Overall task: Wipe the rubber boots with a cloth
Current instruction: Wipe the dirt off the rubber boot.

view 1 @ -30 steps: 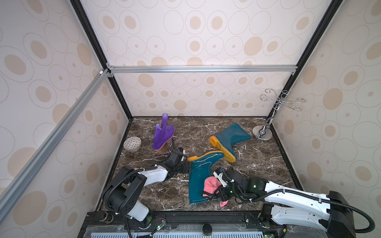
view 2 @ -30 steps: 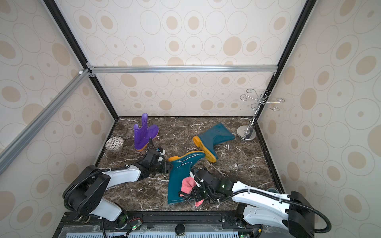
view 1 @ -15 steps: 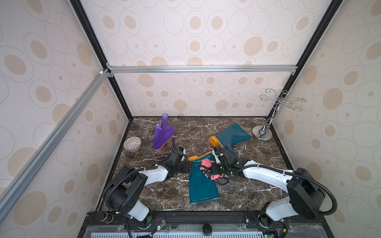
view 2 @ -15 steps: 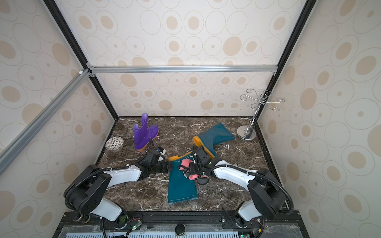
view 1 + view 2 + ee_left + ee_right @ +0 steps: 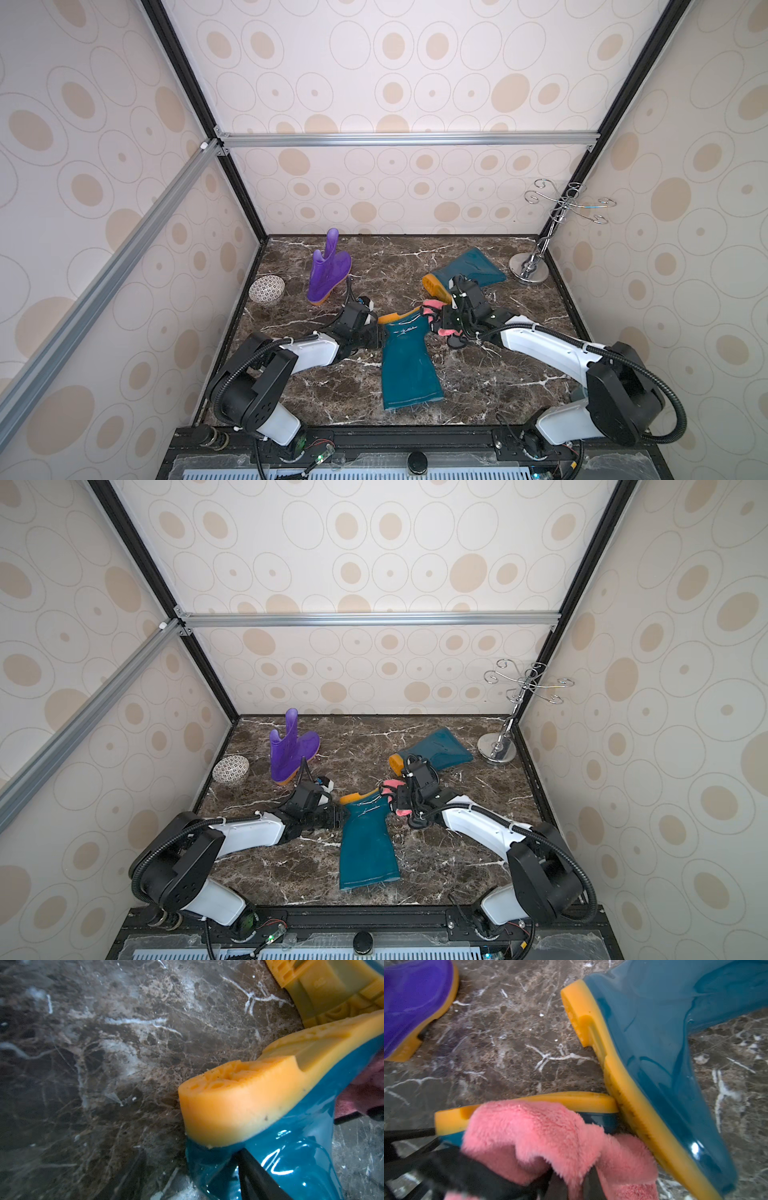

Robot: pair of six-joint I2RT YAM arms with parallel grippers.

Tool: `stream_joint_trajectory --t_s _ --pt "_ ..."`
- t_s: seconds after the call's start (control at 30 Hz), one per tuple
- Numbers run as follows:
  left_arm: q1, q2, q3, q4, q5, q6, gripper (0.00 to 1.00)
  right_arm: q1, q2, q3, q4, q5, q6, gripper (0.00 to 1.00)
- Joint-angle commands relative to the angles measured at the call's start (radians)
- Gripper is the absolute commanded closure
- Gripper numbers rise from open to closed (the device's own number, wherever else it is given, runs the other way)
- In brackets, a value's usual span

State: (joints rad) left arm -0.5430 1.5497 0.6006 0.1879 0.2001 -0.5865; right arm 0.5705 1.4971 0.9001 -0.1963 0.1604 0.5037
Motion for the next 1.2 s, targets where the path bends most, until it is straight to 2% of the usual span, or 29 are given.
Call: stream_joint_trajectory --t_s 0.0,0.13,0.23,0.3,0.47,0.53,0.7,0.9,1.03,1.17 --pt "0.005 0.028 -0.026 -0.11 -0.018 0.005 0.31 -0.056 0.083 0.052 -0.06 0.192 0.02 1.0" --pt "0.005 0.02 -0.034 -0.112 -0.019 0.005 0.31 -0.057 0.072 0.014 0.0 0.18 0.049 1.0" --pt "0.005 0.015 -0.038 -0.103 -0.016 -0.001 0.31 -0.045 0.075 0.002 0.027 -0.043 0.049 1.0" --pt "0.005 0.009 -0.039 -0.105 -0.016 -0.001 0.31 0.007 0.045 -0.049 0.069 -0.129 0.061 1.0" --pt "0.005 0.006 -0.037 -0.1 -0.005 -0.004 0.31 0.186 -0.056 -0.137 0.07 -0.166 0.033 1.0" --pt "0.005 0.004 -0.036 -0.097 -0.002 -0.007 0.31 0.212 -0.104 -0.185 0.045 -0.162 0.08 1.0" --pt "0.003 -0.011 -0.038 -0.097 0.002 -0.019 0.3 0.237 -0.255 -0.315 -0.003 -0.298 0.143 1.0" --pt "-0.003 -0.022 -0.03 -0.112 0.007 -0.025 0.3 0.365 -0.357 -0.315 -0.237 -0.293 0.12 1.0" --pt "-0.023 -0.05 -0.014 -0.152 -0.018 -0.021 0.28 0.387 -0.437 -0.266 -0.372 -0.251 0.123 1.0" --pt "-0.09 -0.095 0.003 -0.218 -0.044 -0.021 0.23 0.384 -0.599 -0.189 -0.45 -0.086 0.082 1.0"
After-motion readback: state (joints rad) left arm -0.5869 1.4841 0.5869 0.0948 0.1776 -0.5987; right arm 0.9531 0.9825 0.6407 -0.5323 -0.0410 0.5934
